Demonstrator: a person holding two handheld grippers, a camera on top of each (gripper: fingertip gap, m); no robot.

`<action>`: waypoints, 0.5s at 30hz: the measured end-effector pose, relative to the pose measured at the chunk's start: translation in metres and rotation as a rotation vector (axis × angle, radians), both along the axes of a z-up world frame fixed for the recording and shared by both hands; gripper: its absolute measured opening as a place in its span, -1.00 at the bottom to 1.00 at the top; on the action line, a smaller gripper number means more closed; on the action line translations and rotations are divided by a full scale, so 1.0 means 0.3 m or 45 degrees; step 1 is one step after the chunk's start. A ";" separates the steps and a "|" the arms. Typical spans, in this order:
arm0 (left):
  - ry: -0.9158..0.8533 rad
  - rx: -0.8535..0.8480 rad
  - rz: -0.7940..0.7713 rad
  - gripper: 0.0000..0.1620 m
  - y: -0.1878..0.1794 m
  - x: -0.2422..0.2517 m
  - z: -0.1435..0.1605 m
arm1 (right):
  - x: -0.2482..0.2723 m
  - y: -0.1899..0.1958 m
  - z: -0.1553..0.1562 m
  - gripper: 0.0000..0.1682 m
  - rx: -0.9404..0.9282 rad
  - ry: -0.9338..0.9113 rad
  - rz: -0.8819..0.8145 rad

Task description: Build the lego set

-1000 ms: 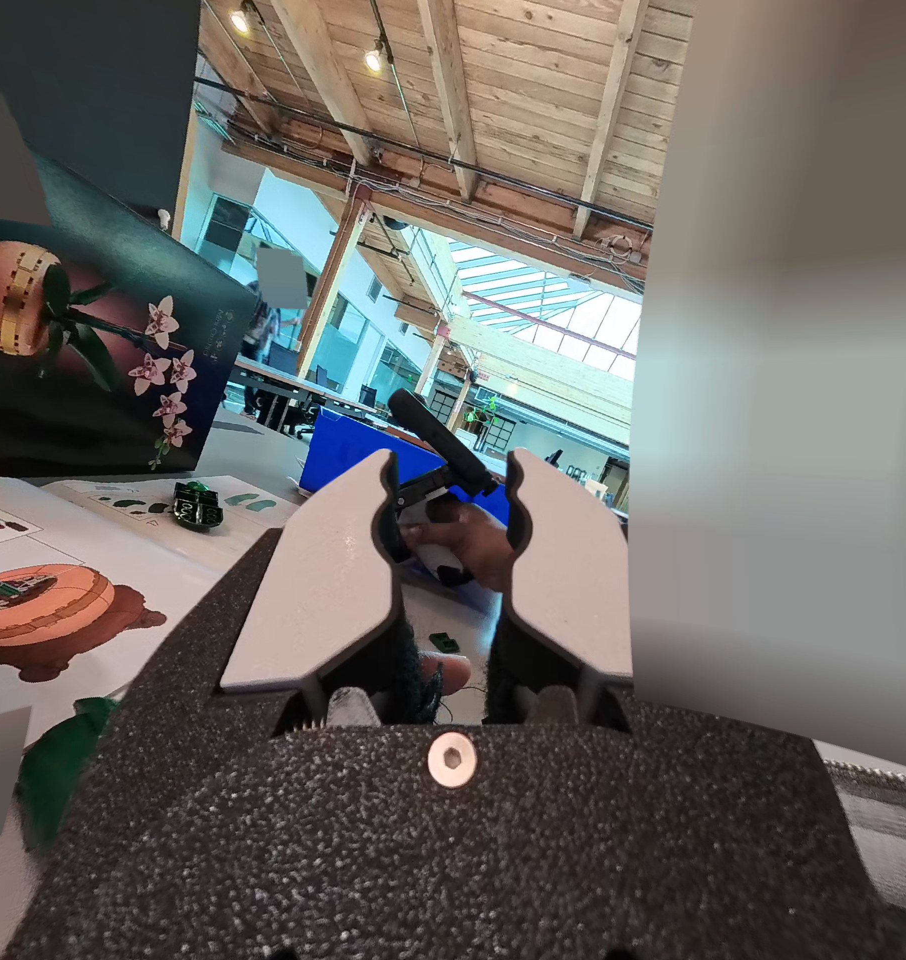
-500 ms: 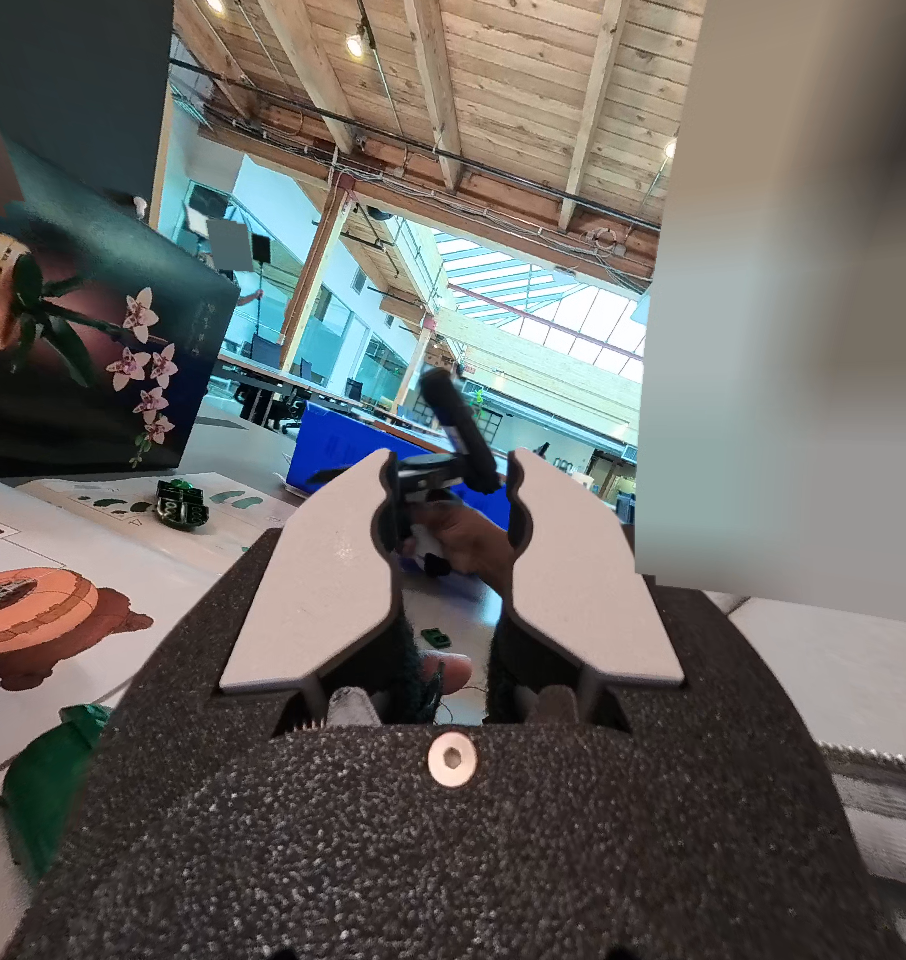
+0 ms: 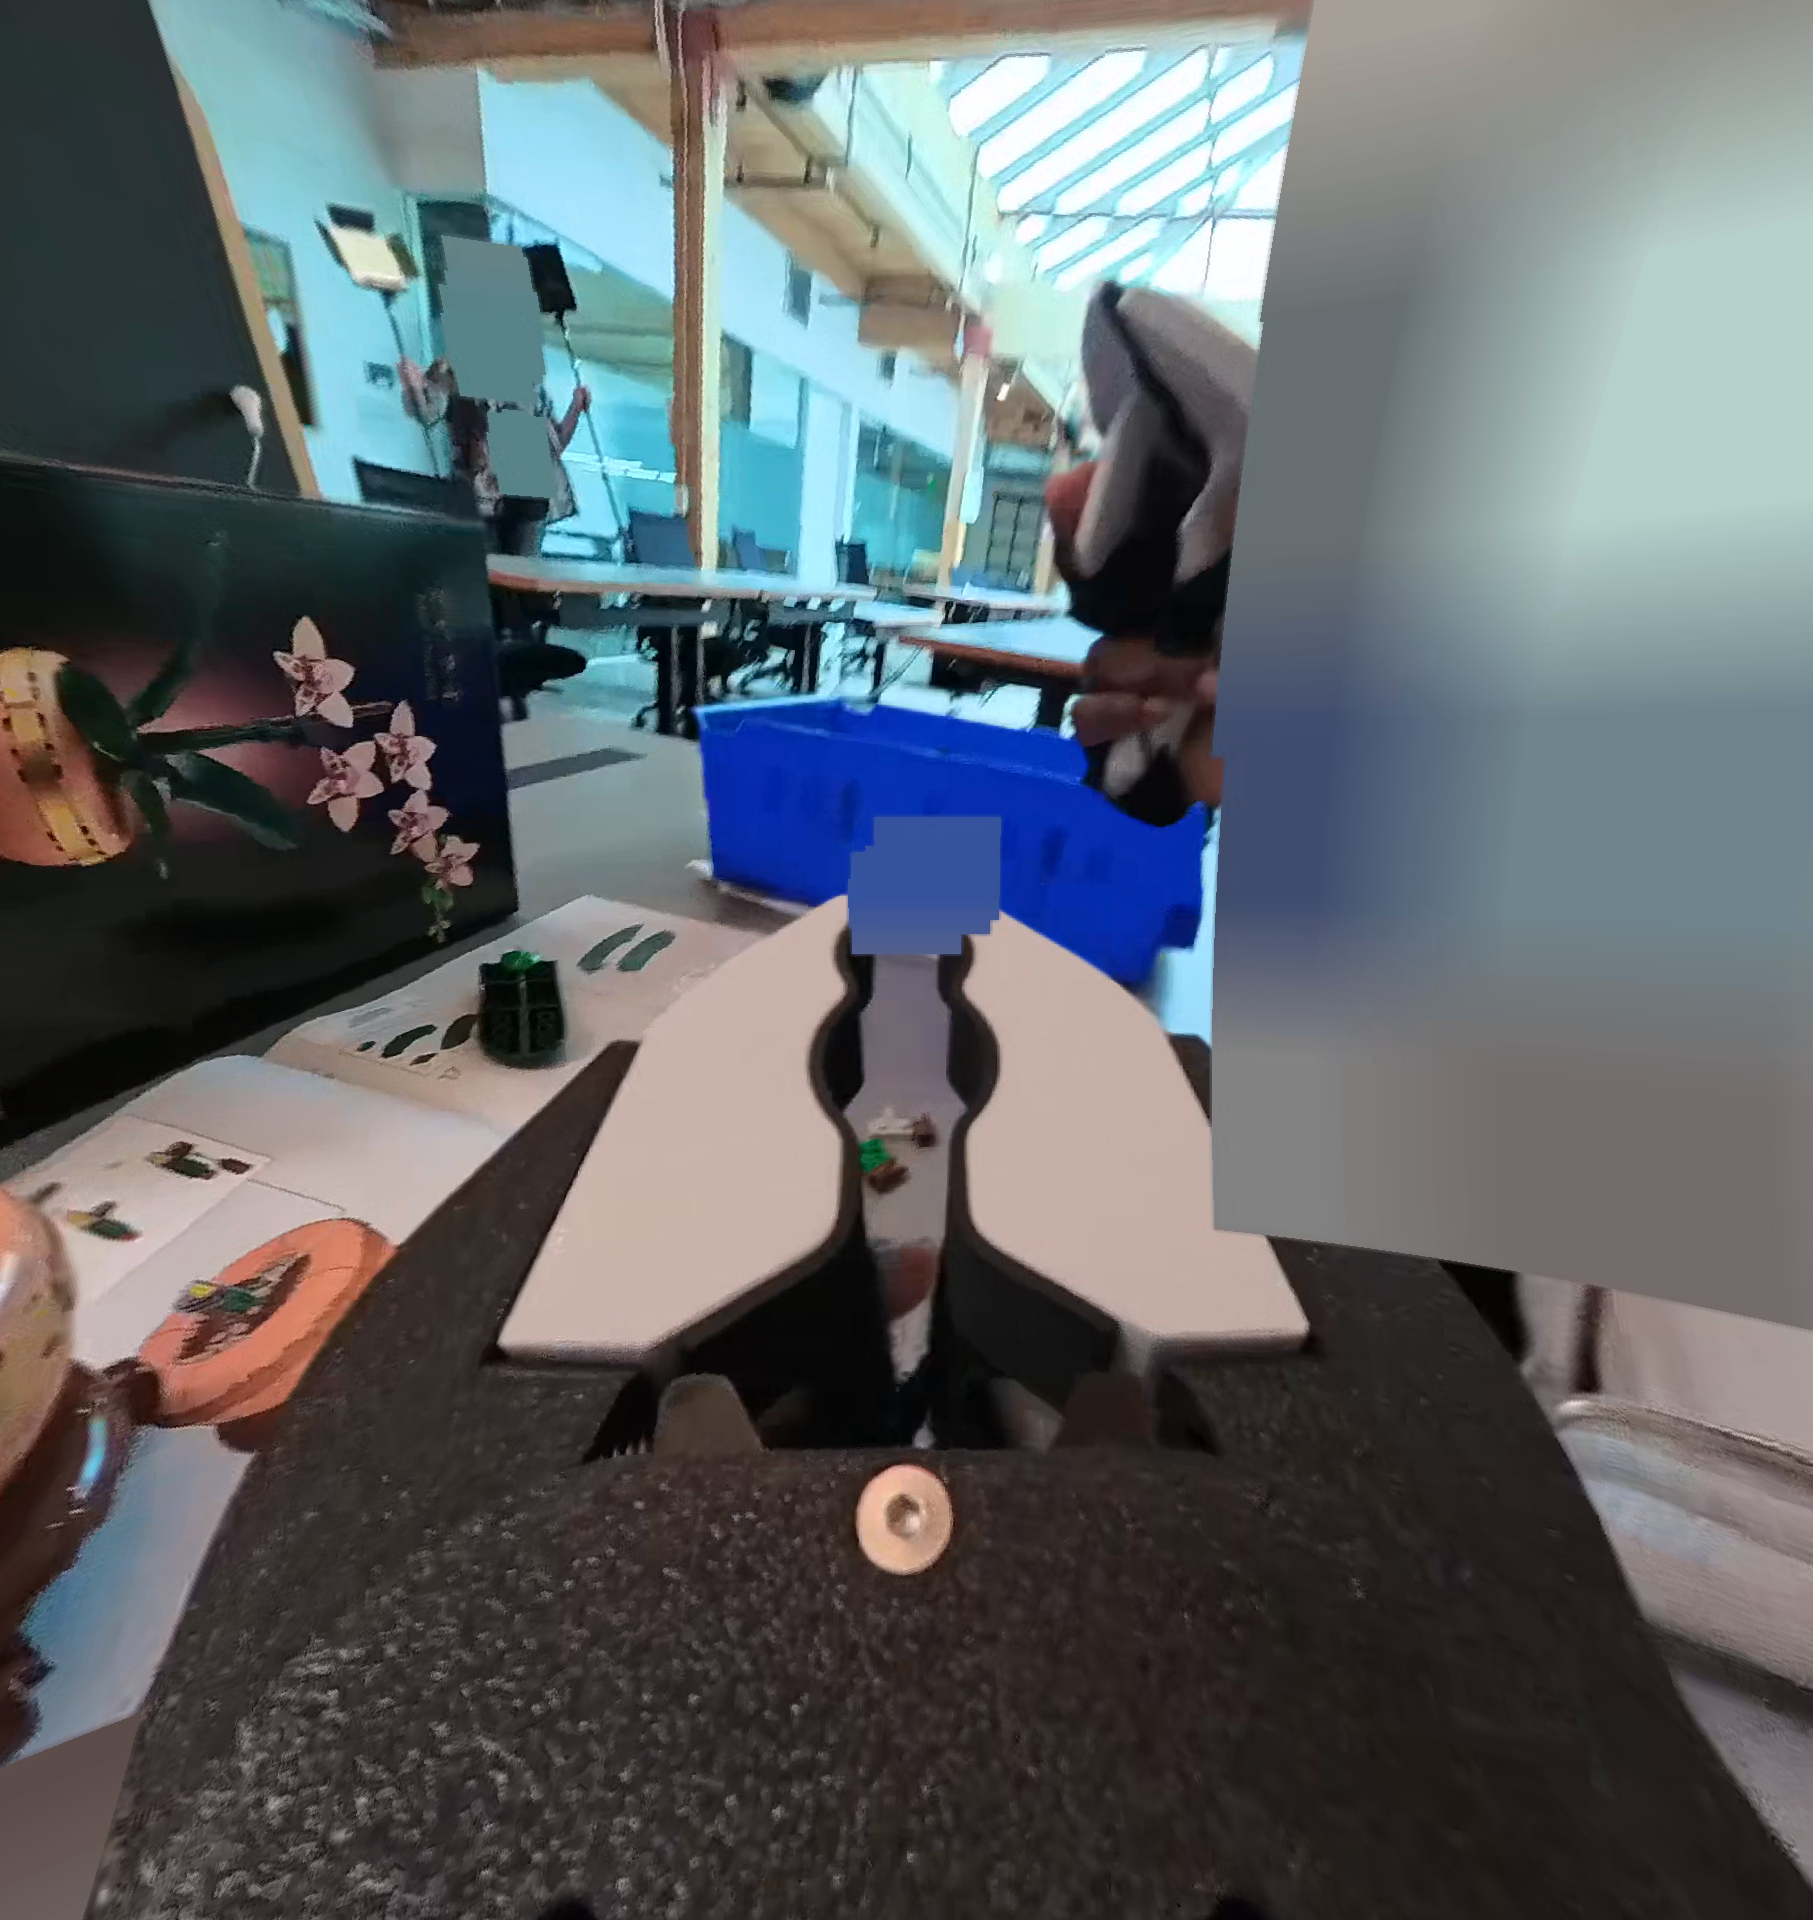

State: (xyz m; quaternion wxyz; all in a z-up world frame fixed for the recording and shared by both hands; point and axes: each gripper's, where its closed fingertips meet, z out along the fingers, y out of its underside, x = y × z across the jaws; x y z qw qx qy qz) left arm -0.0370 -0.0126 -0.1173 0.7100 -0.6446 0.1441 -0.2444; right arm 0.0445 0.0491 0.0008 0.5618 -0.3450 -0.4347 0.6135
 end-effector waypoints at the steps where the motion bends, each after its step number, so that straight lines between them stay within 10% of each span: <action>1: 0.063 -0.010 0.020 -0.91 0.010 0.008 -0.010 | 0.016 0.000 -0.012 -0.97 0.036 0.015 -0.017; 6: 0.221 -0.018 0.024 -0.93 0.041 0.065 -0.059 | 0.074 -0.048 -0.130 -1.00 0.087 -0.090 0.021; 9: 0.154 -0.049 0.001 -0.55 0.064 0.068 -0.068 | 0.074 -0.115 -0.171 -0.98 -0.134 -0.057 0.320; 11: 0.127 -0.060 -0.002 -0.35 0.085 0.052 -0.068 | 0.056 -0.119 -0.187 -0.63 -0.247 0.003 0.385; 15: 0.110 -0.077 0.096 -0.03 0.126 -0.018 -0.065 | 0.028 -0.055 -0.199 -0.61 -0.068 0.102 0.031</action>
